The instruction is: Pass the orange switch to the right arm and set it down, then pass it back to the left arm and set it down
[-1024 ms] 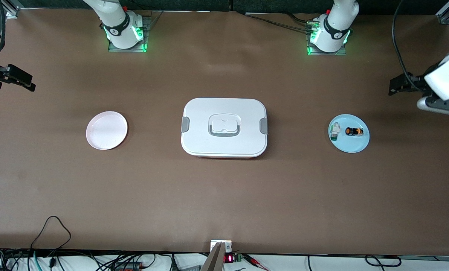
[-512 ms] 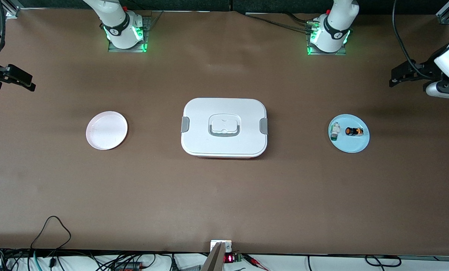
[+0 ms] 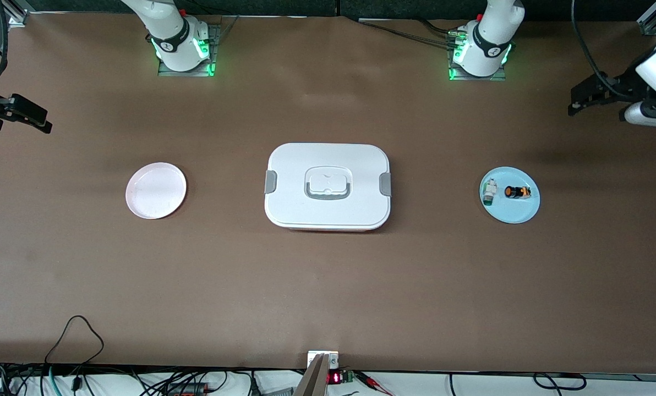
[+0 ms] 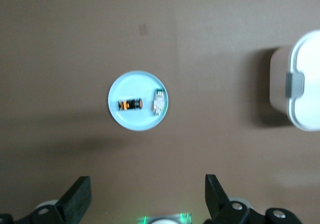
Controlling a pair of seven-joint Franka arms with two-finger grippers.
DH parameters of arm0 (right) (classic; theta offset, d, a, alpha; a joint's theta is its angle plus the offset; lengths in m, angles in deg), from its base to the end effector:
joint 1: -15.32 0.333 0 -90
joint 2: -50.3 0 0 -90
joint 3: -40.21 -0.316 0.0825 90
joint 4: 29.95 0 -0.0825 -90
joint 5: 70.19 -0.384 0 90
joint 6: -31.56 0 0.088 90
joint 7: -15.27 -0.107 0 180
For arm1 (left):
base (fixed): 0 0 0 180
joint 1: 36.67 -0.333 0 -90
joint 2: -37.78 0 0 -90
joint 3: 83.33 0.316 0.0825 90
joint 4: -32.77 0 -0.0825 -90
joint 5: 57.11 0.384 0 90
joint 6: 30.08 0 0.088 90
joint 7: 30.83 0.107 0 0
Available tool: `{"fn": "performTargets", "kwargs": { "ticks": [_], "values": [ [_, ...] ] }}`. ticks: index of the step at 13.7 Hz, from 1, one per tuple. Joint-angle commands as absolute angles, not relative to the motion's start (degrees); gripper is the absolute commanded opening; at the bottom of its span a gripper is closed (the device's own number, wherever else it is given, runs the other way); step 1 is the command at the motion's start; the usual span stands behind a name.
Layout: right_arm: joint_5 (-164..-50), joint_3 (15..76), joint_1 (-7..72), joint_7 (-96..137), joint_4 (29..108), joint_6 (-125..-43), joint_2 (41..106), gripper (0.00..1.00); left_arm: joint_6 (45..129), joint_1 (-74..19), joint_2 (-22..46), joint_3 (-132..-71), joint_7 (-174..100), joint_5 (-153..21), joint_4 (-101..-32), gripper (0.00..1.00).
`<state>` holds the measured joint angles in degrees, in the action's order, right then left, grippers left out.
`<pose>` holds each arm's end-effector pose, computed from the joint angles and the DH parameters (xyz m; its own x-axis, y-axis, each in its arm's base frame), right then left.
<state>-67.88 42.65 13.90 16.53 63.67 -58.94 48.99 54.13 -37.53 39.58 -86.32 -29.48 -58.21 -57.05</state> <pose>0.5453 -0.0413 0.6081 0.9985 -0.0450 -0.0325 -0.0437 -0.9983 0.0386 0.5337 -0.0225 0.6345 0.9959 -0.0624 -0.0660 -0.0613 -0.9979 0.0191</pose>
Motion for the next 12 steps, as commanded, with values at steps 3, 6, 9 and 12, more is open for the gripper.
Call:
{"fn": "performTargets", "kwargs": {
  "ticks": [3, 6, 9, 12],
  "values": [
    [-68.35, 42.85, 13.74, 17.64, 62.42, -57.65, 49.15, 1.00, 54.65, -37.19, 39.98, -86.41, -37.42, -58.86, -58.02, 1.00],
    [-68.35, 42.85, 13.65, 17.73, 62.42, -57.74, 49.15, 1.00, 54.64, -37.28, 39.98, -86.50, -36.99, -58.52, -58.02, 1.00],
    [-68.35, 42.85, 13.65, 17.64, 62.42, -57.74, 49.15, 1.00, 54.47, -37.28, 39.98, -86.50, -34.81, -58.25, -58.02, 1.00],
    [-68.35, 42.85, 13.65, 17.73, 62.42, -57.74, 49.15, 1.00, 54.55, -37.46, 39.98, -86.50, -33.12, -58.25, -58.02, 1.00]
  ]
}}
